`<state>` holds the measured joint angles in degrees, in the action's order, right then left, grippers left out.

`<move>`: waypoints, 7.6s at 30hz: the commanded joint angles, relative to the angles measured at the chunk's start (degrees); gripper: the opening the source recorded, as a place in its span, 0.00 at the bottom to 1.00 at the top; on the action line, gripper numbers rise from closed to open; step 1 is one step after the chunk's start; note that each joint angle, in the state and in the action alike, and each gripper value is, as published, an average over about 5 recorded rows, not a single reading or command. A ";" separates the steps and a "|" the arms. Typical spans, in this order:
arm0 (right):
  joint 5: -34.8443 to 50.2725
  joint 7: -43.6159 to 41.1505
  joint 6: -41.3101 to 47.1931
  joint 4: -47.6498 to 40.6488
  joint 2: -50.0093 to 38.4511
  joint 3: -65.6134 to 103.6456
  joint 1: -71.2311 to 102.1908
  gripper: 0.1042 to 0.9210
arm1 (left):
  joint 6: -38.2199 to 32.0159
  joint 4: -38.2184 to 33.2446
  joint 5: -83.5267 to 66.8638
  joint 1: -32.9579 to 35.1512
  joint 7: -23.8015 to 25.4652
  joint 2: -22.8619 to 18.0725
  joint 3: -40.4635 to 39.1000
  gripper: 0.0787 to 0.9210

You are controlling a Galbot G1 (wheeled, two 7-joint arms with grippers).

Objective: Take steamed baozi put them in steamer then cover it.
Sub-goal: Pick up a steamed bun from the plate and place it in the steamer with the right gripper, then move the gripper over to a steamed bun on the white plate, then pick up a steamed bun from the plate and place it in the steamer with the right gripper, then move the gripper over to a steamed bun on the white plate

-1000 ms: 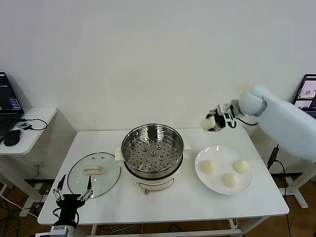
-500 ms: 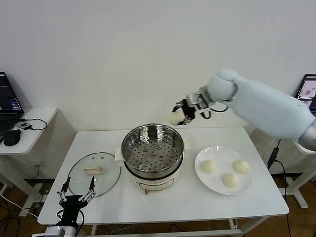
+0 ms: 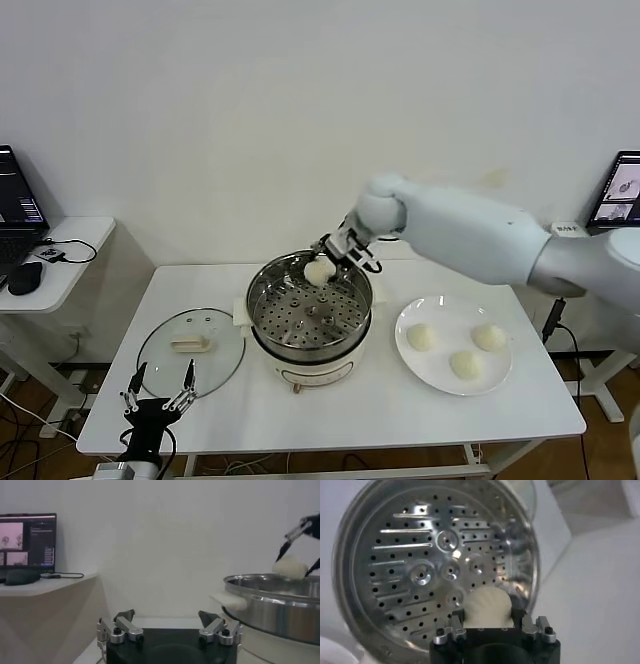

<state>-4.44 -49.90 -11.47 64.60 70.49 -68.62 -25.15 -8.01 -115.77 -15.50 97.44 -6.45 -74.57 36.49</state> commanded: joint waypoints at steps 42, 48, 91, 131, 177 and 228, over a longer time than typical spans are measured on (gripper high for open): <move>20.31 -3.20 28.30 26.80 -32.68 -1.63 -13.67 0.88 | 6.20 -3.08 -1.07 0.24 -1.51 4.52 -1.15 0.88; 15.97 -5.20 31.79 30.12 -42.04 -2.09 -10.51 0.88 | 5.94 -3.23 -0.58 -0.25 -1.24 4.93 -1.39 0.88; -3.96 -5.22 24.20 0.43 -20.65 20.28 27.01 0.88 | 6.21 -1.46 1.34 -0.28 -0.72 4.95 0.96 0.88; 12.21 -9.54 28.47 14.84 -32.54 9.76 -1.30 0.65 | 6.91 -3.26 1.21 -0.57 -0.70 6.12 0.50 0.88; 33.37 12.50 49.72 2.04 9.55 1.98 5.03 0.67 | 6.49 -3.66 1.71 -0.43 -0.94 4.73 1.55 0.88; -0.07 -13.89 26.85 30.11 -52.23 16.29 18.27 0.88 | 6.83 -4.30 3.20 -0.18 -0.88 5.16 -0.41 0.88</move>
<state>5.61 -62.27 19.13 93.06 28.86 -63.50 -24.53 -1.18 -120.20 -12.43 97.18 -7.34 -69.28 36.04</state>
